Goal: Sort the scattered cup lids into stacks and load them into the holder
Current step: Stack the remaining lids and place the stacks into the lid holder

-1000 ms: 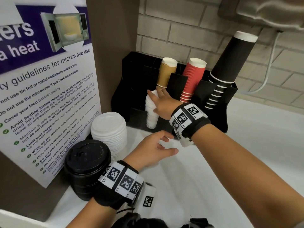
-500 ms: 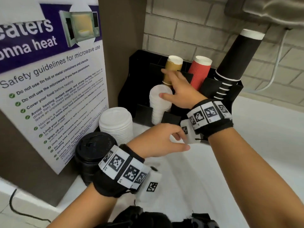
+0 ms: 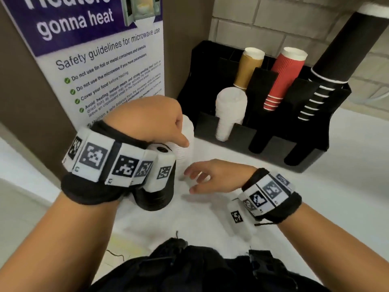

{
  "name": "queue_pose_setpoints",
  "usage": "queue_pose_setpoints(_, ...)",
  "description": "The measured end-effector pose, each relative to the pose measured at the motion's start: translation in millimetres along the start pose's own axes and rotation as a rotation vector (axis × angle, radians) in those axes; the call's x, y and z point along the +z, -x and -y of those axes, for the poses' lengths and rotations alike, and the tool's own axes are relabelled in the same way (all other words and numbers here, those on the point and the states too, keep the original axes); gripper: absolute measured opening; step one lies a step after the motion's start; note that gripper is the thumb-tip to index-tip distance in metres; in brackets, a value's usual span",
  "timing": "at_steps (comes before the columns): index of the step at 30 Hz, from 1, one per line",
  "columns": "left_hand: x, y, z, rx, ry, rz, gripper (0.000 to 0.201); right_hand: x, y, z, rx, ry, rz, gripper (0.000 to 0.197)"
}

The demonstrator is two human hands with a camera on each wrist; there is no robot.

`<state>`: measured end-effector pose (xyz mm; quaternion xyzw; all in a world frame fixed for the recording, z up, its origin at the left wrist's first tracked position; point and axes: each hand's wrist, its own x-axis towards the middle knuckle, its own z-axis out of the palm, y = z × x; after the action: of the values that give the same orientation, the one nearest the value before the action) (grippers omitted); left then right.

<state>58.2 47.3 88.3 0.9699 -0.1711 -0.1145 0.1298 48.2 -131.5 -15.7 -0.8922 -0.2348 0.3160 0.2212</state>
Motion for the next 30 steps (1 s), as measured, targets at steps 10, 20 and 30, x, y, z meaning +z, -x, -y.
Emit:
queue_pose_setpoints(10, 20, 8, 0, -0.252, -0.233, 0.176, 0.070, 27, -23, 15, -0.062, -0.050, 0.061, 0.070)
queue_pose_setpoints(20, 38, 19, -6, -0.202, -0.337, 0.282, 0.059, 20, -25, 11, -0.070, -0.051, 0.091, 0.059)
queue_pose_setpoints(30, 54, 10, -51, 0.124, -0.402, 0.209, 0.053, 6, 5, -30, -0.084, -0.269, -0.027, 0.074)
